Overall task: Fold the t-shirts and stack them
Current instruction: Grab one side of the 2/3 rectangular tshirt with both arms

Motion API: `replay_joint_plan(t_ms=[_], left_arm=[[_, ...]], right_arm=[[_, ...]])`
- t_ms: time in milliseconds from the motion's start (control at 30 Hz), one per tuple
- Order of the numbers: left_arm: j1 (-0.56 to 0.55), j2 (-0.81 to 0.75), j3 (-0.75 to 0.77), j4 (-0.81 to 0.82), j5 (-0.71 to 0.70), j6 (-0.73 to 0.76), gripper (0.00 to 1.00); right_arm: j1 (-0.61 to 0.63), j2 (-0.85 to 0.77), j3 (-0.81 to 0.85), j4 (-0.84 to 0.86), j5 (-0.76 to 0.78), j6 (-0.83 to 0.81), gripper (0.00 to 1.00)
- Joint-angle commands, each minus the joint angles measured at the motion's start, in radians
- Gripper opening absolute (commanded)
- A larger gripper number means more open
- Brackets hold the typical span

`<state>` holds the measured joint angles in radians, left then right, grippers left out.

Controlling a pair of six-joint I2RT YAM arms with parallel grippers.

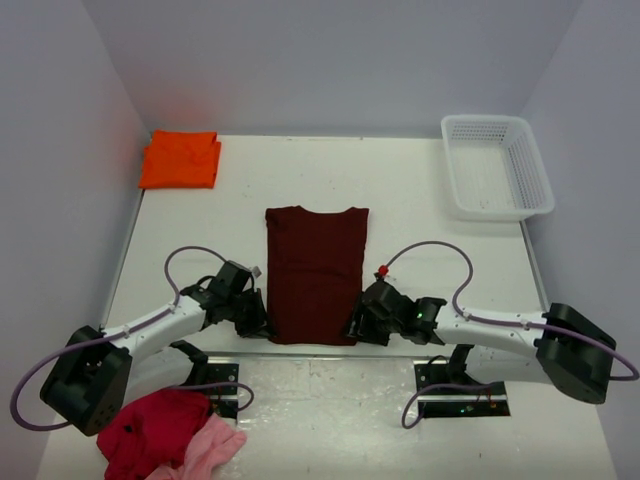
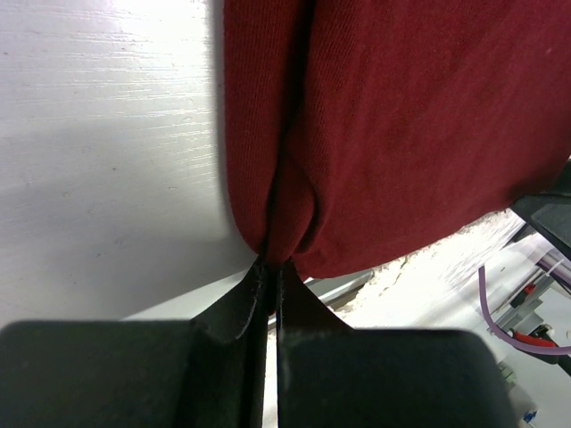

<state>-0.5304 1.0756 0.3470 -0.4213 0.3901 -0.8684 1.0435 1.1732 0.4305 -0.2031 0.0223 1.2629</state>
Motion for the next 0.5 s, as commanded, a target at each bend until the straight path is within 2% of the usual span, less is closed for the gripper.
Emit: replay_joint_plan(t_ms=[0, 133, 333, 467], left_arm=[[0.001, 0.009, 0.009, 0.010, -0.007, 0.034, 0.00], [0.001, 0.000, 0.010, 0.009, 0.000, 0.031, 0.00], [0.003, -0.012, 0.009, 0.004, 0.012, 0.029, 0.00], [0.001, -0.039, 0.004, -0.008, 0.012, 0.029, 0.00]], right_arm=[[0.010, -0.035, -0.036, -0.191, 0.099, 0.050, 0.57], [0.010, -0.052, -0.070, -0.165, 0.088, 0.062, 0.56], [0.012, 0.077, -0.056, -0.069, 0.050, 0.053, 0.55], [0.029, 0.140, -0.041, -0.032, 0.047, 0.073, 0.49]])
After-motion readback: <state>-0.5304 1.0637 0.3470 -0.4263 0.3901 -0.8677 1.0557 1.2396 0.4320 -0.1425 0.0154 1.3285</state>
